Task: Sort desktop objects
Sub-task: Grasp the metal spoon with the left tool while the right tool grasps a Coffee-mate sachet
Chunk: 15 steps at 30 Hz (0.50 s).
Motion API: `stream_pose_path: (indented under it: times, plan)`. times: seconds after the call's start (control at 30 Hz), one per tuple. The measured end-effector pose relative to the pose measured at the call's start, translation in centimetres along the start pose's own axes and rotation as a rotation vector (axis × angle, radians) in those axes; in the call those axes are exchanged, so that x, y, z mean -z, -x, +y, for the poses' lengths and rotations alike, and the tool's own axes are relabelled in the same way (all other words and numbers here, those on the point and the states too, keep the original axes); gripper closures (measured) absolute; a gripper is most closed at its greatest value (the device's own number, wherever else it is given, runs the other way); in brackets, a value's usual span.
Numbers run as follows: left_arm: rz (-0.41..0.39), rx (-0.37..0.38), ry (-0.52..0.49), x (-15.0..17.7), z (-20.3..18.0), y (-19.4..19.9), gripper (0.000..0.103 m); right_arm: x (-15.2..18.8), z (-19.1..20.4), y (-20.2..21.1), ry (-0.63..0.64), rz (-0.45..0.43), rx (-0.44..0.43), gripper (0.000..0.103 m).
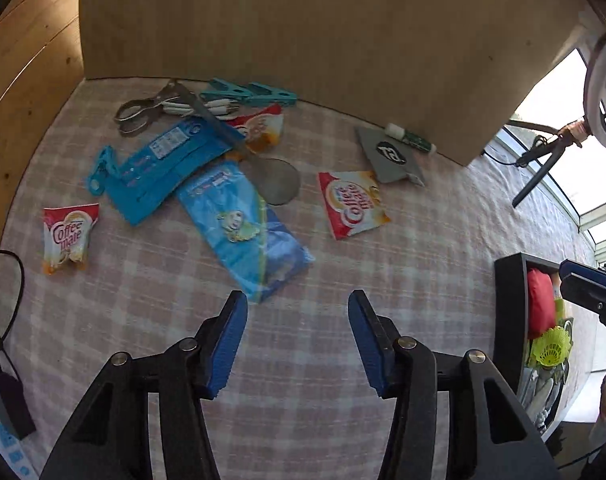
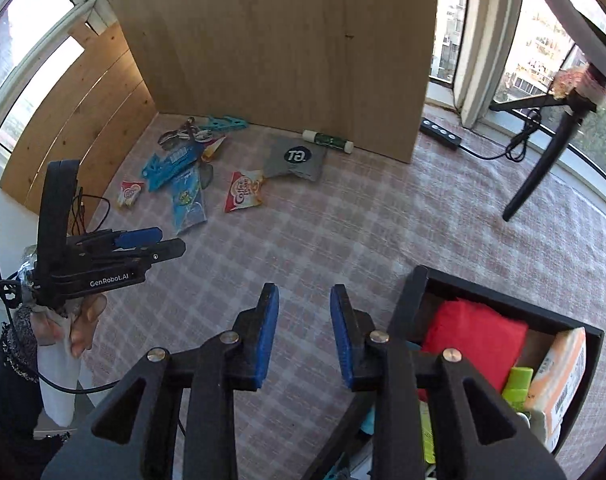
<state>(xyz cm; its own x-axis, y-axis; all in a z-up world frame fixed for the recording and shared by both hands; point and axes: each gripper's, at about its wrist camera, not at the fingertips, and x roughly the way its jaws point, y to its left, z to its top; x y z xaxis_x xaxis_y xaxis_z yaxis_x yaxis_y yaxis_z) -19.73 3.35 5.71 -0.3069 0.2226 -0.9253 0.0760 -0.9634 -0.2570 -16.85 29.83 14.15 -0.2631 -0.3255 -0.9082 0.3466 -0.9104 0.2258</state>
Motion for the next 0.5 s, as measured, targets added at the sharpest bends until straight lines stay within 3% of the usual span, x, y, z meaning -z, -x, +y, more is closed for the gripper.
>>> stream_pose_path:
  times: [0.13, 0.27, 0.5]
  plan:
    - [-0.012, 0.026, 0.116, -3.1, 5.1, -0.4, 0.055, -4.5, 3.9, -4.7, 0.071, 0.042, -0.062, 0.077]
    - [-0.012, 0.048, 0.174, -6.1, 6.6, -1.8, 0.055, -7.8, 6.1, -9.6, 0.110, 0.097, -0.063, 0.077]
    - [0.015, 0.104, 0.242, -9.8, 6.6, -5.3, 0.055, -10.2, 4.0, -15.5, -0.016, 0.202, -0.025, 0.076]
